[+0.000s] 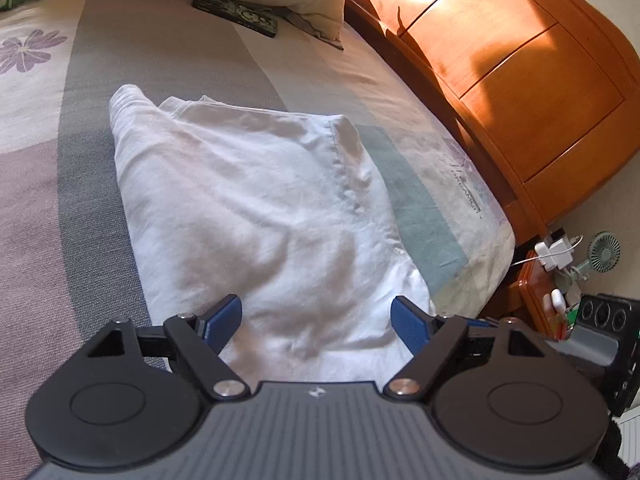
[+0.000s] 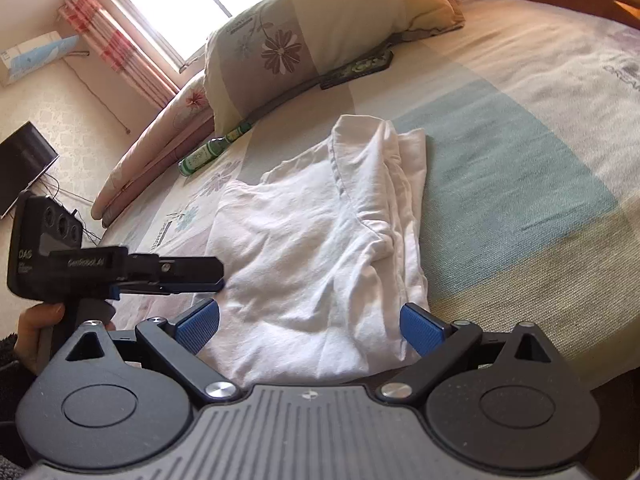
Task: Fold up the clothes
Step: 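Roll the right gripper and lower it to the shirt's other side edge, then close the right gripper on the shirt's side edge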
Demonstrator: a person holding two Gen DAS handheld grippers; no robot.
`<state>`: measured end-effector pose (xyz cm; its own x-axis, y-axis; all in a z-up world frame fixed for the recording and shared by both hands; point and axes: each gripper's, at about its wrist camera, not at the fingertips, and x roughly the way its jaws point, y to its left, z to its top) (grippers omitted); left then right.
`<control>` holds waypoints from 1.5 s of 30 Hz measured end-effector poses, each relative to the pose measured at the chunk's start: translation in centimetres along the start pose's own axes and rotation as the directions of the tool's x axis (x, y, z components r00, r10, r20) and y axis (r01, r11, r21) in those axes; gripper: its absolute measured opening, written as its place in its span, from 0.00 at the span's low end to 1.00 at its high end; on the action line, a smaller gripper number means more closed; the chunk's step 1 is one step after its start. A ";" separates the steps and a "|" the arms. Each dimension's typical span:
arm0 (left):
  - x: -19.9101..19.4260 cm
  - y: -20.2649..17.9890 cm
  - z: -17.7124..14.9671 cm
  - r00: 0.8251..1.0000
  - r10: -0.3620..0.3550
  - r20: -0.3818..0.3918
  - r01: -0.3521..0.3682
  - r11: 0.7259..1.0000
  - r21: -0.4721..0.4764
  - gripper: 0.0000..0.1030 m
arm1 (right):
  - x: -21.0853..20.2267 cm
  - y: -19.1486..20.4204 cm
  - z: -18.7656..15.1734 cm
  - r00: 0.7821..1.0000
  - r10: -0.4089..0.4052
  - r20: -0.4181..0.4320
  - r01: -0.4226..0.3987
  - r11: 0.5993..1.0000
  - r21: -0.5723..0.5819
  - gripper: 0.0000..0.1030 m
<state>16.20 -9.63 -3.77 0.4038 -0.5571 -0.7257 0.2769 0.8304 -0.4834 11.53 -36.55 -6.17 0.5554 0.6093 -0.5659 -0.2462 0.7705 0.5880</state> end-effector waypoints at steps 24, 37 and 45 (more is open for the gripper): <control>0.0 -1.9 0.3 0.991 0.136 0.016 -0.137 0.983 0.126 0.83 | 7.6 -5.7 7.8 0.963 0.266 -0.047 -0.259 0.959 0.117 0.99; -0.7 -1.5 0.5 0.990 0.141 0.030 -0.143 0.983 0.115 0.83 | 9.5 -7.1 7.8 0.976 0.202 -0.082 -0.191 0.973 0.127 0.12; -0.9 -1.4 0.5 0.991 0.129 0.033 -0.132 0.984 0.116 0.83 | 6.2 -4.8 9.0 0.992 0.122 0.008 -0.122 0.993 0.003 0.09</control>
<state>15.92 -10.28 -2.21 0.4643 -0.4452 -0.7657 0.3204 0.8904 -0.3234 23.35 -38.13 -7.31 0.5272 0.6974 -0.4855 -0.3101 0.6898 0.6542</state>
